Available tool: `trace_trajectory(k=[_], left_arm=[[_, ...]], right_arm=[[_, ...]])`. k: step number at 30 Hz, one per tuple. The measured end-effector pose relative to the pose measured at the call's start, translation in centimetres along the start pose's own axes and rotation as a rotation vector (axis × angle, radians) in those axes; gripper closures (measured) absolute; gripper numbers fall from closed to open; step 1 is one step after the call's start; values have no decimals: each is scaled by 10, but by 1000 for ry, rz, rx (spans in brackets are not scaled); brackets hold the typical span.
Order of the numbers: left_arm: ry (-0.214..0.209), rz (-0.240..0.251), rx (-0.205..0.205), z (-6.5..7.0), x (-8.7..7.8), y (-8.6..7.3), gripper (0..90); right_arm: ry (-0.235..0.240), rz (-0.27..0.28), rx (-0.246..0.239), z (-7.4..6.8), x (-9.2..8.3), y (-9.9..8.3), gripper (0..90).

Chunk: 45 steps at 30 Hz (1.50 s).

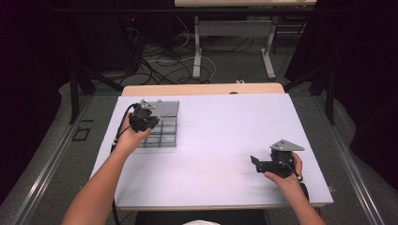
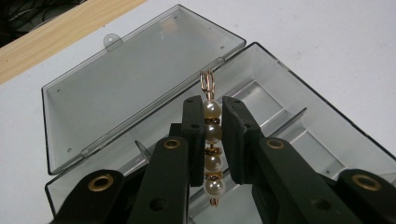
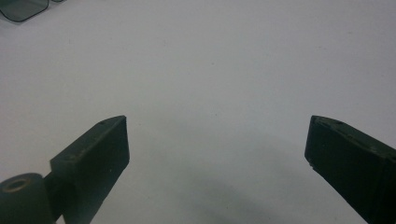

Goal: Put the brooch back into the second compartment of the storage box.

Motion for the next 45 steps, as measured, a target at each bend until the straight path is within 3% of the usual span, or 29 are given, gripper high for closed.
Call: trace_trajectory(k=[11, 33, 45], left_arm=[[14, -14, 2, -5, 11, -1, 796], [42, -36, 46, -12, 22, -4, 790], [39, -30, -3, -17, 19, -8, 701]], right_arm=[[-1, -3, 0, 0, 0, 0, 60], [0, -10, -5, 0, 0, -1, 60], [3, -7, -2, 0, 0, 0, 61]])
Point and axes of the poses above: each handheld gripper's, and its own axes: x roughly forward along the jaws, y roughly out of its top, z roughly to its right, the point moved 3 cm from there along x, roughly forward along the jaws, and after that the axes turned 9 degrees about -z, right-handed, at the moved point
